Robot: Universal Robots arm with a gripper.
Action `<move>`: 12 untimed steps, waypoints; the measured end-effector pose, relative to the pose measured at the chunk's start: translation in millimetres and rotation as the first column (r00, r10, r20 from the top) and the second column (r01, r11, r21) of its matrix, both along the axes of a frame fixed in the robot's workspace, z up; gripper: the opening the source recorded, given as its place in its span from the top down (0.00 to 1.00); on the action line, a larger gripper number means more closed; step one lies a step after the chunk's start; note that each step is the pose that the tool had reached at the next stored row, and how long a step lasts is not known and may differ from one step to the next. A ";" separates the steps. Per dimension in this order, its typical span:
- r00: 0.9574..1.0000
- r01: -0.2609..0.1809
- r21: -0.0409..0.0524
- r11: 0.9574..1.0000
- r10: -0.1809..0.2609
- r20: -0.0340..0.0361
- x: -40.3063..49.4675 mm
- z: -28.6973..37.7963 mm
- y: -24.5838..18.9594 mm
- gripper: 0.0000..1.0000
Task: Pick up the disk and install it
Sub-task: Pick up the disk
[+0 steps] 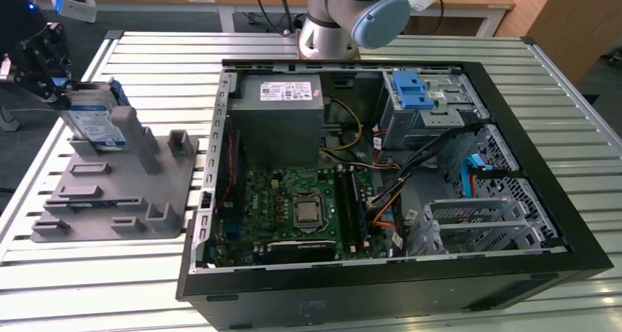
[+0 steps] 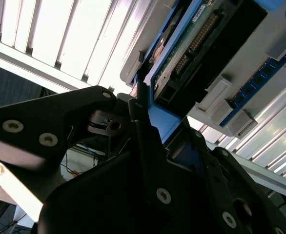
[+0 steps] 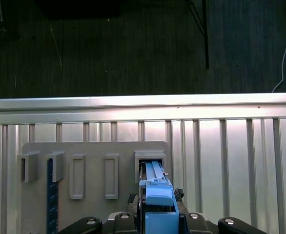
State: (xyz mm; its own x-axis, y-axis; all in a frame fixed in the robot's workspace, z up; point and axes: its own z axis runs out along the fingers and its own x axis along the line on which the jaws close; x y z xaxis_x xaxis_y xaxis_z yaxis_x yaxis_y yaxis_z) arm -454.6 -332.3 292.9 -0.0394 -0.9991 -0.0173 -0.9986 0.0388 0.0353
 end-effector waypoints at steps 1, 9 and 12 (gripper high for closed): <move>1.000 0.000 0.000 1.000 0.000 0.000 0.0 0.3 0.0 0.63; 1.000 0.000 0.000 1.000 0.000 0.000 0.0 1.7 0.0 0.63; 1.000 0.000 0.000 1.000 0.000 0.000 0.0 0.9 0.0 0.56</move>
State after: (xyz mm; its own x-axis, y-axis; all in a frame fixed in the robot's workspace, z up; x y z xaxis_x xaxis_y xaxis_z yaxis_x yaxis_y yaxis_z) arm -454.6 -332.3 293.8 -0.0394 -0.9991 -0.0173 -0.9986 0.0387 0.0354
